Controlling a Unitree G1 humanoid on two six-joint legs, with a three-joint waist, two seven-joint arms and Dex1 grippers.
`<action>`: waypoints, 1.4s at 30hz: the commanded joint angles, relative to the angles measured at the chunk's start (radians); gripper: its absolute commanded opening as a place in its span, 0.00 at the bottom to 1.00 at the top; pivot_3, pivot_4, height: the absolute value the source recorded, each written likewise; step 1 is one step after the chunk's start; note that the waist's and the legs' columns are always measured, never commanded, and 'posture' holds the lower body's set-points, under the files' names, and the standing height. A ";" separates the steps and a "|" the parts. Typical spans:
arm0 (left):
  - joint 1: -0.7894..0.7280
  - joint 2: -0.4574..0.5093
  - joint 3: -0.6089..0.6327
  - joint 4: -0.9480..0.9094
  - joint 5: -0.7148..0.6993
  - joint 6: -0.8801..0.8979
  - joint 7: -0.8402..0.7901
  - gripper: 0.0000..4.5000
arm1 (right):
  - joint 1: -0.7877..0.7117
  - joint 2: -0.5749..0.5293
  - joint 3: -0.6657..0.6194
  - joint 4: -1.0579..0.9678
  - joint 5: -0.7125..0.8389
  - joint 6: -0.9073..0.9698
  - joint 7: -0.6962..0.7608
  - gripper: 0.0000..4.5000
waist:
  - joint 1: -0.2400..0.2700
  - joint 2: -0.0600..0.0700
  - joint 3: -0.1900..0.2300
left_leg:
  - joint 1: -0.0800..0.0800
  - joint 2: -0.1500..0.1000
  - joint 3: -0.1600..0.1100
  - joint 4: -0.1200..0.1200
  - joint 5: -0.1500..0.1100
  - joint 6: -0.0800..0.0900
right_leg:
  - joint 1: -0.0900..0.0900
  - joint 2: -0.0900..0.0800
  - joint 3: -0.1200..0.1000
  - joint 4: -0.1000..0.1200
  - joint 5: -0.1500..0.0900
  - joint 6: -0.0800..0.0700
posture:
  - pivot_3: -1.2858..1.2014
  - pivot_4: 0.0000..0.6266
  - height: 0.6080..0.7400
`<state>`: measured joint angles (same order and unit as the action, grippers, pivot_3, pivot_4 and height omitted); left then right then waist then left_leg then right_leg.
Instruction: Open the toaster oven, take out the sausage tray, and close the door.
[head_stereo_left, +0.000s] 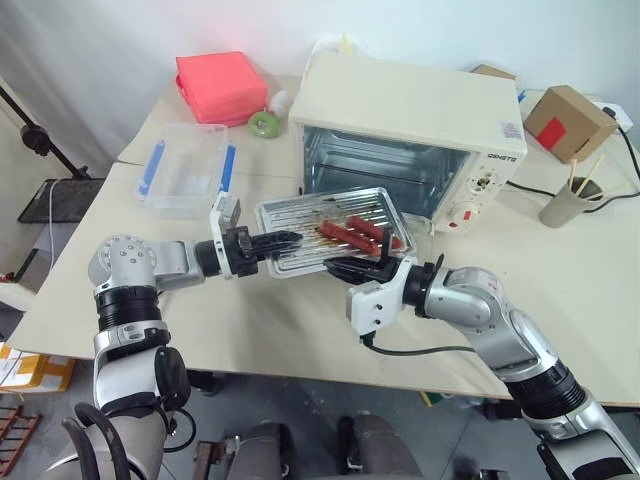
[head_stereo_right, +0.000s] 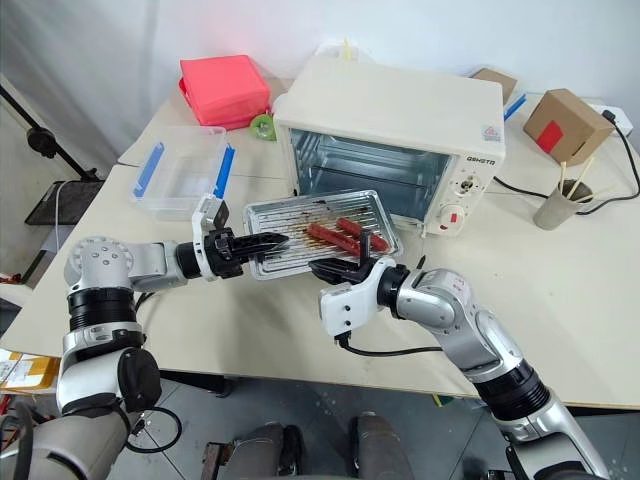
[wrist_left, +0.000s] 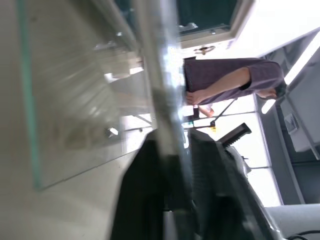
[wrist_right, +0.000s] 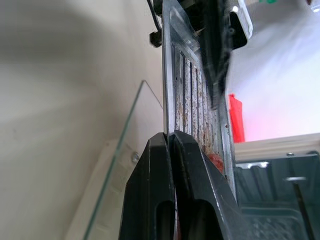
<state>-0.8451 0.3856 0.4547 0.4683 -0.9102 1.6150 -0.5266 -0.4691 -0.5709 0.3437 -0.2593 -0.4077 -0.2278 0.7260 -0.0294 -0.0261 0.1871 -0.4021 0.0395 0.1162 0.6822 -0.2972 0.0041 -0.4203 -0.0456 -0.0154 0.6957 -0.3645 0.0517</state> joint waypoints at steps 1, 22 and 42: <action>-0.019 0.004 0.039 0.051 -0.104 -0.001 0.066 0.00 | -0.012 0.020 -0.021 -0.027 0.077 0.039 0.030 0.12 | -0.001 0.000 0.000 | 0.000 0.000 0.000 0.000 0.000 0.000 | 0.000 0.000 0.000 0.000 0.000 0.000 | 0.52 0.24 1.00; 0.345 0.258 0.176 0.119 -0.717 -0.022 0.351 0.00 | 0.342 -0.179 -0.431 0.115 0.550 -0.219 0.113 0.48 | -0.002 -0.001 0.000 | 0.014 0.000 -0.004 -0.003 -0.002 0.000 | 0.016 -0.001 -0.002 -0.006 0.000 0.000 | 0.52 0.24 1.00; 0.748 -0.097 0.356 -0.470 -1.062 -0.494 0.725 0.00 | 0.258 -0.091 -0.424 0.501 0.739 0.011 0.340 0.01 | 0.000 -0.001 0.000 | 0.035 0.000 -0.007 -0.015 -0.005 0.000 | 0.044 0.001 -0.003 -0.026 -0.001 -0.001 | 0.52 0.24 1.00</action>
<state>-0.1047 0.2867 0.7966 0.0433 -1.9377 1.1297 0.2017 -0.2007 -0.6717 -0.0808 0.2582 0.2963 -0.2102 1.0514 -0.0296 -0.0268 0.1867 -0.3670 0.0394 0.1092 0.6665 -0.3018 0.0042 -0.3766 -0.0445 -0.0188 0.6692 -0.3652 0.0507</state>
